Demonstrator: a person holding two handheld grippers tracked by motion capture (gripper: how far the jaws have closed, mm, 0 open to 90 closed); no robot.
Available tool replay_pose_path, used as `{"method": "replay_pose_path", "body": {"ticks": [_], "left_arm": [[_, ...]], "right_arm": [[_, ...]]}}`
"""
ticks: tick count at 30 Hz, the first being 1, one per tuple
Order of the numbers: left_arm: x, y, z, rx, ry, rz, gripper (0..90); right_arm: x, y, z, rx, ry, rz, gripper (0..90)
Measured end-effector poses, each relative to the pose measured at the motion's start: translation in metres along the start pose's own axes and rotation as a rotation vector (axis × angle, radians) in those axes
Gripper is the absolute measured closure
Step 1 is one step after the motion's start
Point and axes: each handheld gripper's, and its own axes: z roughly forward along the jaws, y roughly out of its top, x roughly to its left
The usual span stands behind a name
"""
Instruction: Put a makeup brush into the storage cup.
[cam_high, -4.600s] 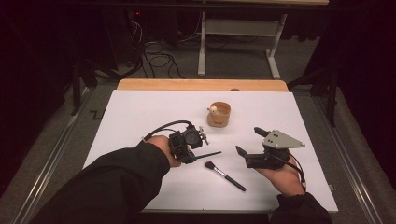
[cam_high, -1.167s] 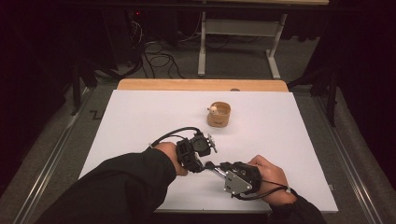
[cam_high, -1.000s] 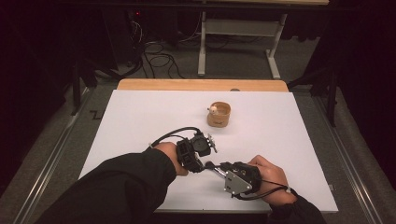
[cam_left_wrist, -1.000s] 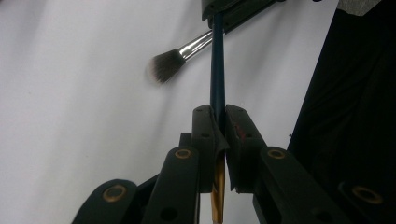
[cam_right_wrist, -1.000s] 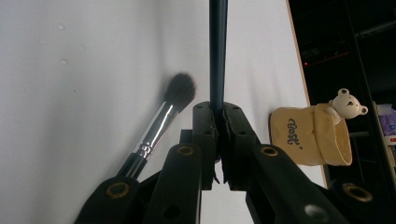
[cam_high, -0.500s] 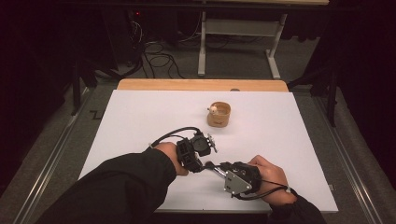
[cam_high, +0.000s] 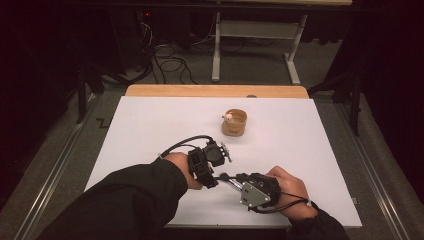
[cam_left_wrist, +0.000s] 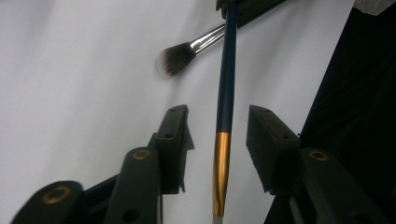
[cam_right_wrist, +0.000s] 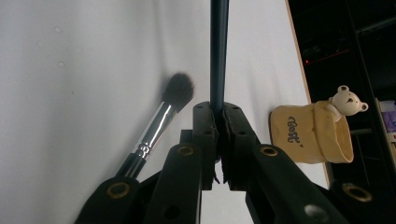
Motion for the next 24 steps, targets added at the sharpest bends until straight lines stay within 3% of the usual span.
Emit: {"method": "replay_pose_path", "body": {"ticks": [9, 14, 24], "left_arm": [[0.003, -0.005, -0.003, -0.004, 0.03, -0.026, 38.6], [0.006, -0.012, -0.003, 0.003, 0.042, -0.037, 36.2], [0.013, -0.029, 0.001, 0.007, 0.047, -0.073, 34.8]], "right_arm": [[-0.002, -0.003, -0.001, 0.004, -0.006, 0.024, 87.1], [0.0, -0.004, -0.002, 0.015, -0.011, 0.054, 87.1], [0.0, -0.01, -0.003, 0.032, -0.015, 0.058, 87.1]]}}
